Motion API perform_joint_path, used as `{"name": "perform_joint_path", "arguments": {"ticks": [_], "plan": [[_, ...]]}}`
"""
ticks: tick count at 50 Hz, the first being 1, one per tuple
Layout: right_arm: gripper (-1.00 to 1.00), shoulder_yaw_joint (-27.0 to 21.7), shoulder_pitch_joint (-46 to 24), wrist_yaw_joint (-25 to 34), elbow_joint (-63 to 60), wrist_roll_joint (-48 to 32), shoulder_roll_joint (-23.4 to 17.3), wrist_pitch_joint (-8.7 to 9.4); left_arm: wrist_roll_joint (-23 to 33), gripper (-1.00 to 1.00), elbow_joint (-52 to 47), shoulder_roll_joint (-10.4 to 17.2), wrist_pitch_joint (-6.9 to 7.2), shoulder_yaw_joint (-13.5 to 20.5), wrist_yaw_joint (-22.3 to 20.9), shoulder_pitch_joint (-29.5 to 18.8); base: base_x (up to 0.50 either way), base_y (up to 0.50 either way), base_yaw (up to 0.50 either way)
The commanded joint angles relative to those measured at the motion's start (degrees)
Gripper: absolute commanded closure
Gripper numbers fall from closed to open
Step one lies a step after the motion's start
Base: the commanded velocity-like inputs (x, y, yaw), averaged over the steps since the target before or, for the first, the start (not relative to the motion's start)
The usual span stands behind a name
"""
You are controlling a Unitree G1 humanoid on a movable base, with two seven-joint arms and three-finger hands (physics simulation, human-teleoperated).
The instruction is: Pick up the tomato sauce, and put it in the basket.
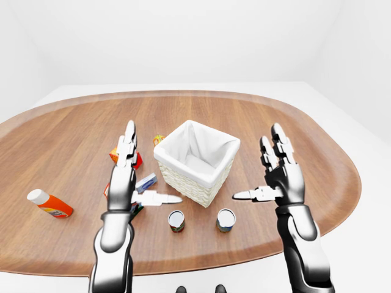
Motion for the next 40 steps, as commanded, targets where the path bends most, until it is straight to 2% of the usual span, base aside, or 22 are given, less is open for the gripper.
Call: {"name": "perform_joint_path", "arguments": {"ticks": [1,40], "plan": [[-1.00,-0.06,-0.05,-0.02,-0.22,0.03,0.00,0.00,4.21,-1.00,-1.34,0.14,0.00,0.10,-0.63,0.69,0.00,0.00,0.00],[-1.00,0.22,0.08,-0.02,0.34,-0.19,0.07,0.00,10.43,-1.00,-2.75,-0.07,0.00,-0.97,-3.31,2.45,0.00,0.00,0.00]]}}
